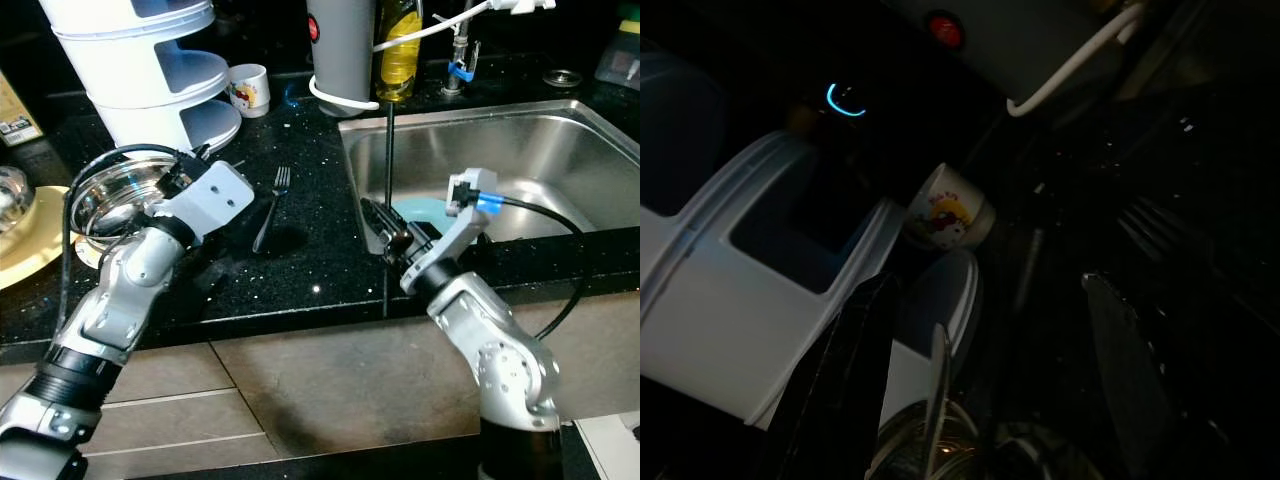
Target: Kitchen organization
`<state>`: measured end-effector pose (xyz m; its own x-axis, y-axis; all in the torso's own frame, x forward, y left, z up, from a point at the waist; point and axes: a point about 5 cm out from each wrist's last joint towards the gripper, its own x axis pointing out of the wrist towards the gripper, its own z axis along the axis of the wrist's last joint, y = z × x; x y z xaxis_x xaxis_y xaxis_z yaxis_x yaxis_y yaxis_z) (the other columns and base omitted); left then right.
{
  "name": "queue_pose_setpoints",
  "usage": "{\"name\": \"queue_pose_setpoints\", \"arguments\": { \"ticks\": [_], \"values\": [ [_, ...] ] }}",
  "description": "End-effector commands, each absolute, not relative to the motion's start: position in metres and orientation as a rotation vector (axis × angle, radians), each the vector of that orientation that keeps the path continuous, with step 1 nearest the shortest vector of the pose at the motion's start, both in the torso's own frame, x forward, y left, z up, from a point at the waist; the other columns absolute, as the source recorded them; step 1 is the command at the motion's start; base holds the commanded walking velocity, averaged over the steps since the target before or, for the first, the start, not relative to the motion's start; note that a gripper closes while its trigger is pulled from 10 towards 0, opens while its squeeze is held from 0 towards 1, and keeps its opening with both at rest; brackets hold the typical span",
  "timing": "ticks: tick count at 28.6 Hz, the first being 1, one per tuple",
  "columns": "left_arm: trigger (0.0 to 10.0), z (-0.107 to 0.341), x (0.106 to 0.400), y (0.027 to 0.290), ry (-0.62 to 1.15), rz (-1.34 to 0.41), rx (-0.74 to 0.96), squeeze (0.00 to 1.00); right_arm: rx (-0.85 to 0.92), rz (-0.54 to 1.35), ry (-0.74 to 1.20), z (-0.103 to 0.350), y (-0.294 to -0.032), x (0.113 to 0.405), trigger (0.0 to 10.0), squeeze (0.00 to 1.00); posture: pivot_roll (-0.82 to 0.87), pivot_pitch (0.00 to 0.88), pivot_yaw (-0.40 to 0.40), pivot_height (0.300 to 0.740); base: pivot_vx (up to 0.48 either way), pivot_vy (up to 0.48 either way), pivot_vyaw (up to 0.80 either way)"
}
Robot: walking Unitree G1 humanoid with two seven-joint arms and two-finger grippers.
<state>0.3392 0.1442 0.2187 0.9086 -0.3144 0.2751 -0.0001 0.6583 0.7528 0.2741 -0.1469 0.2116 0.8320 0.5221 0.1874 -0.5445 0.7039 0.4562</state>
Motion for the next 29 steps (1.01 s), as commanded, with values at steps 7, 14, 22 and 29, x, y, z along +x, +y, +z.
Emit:
{"name": "queue_pose_setpoints", "arguments": {
  "ticks": [7,14,22,29],
  "values": [
    [10.0,0.215,0.346,0.157,-0.363,-0.158,0.857,0.00,0.523,0.625,-0.035,0.212,-0.141,0.264,10.0,0.00,-0.13,0.000,0.061,0.740,0.000,0.000,0.00],
    [0.0,0.216,0.351,0.170,-0.340,-0.099,0.865,0.00,0.517,0.610,-0.029,0.212,-0.144,0.262,10.0,0.00,-0.13,0.000,0.062,0.740,0.000,0.000,0.00],
    [0.0,0.216,0.355,0.182,-0.319,-0.063,0.867,0.00,0.508,0.584,-0.031,0.212,-0.148,0.264,10.0,0.00,-0.14,0.000,0.061,0.740,0.000,0.000,0.00],
    [0.0,0.221,0.354,0.182,-0.347,-0.043,0.853,0.00,0.507,0.566,-0.038,0.213,-0.151,0.269,10.0,0.00,-0.14,0.000,0.054,0.740,0.000,0.000,0.00]
  ]
}}
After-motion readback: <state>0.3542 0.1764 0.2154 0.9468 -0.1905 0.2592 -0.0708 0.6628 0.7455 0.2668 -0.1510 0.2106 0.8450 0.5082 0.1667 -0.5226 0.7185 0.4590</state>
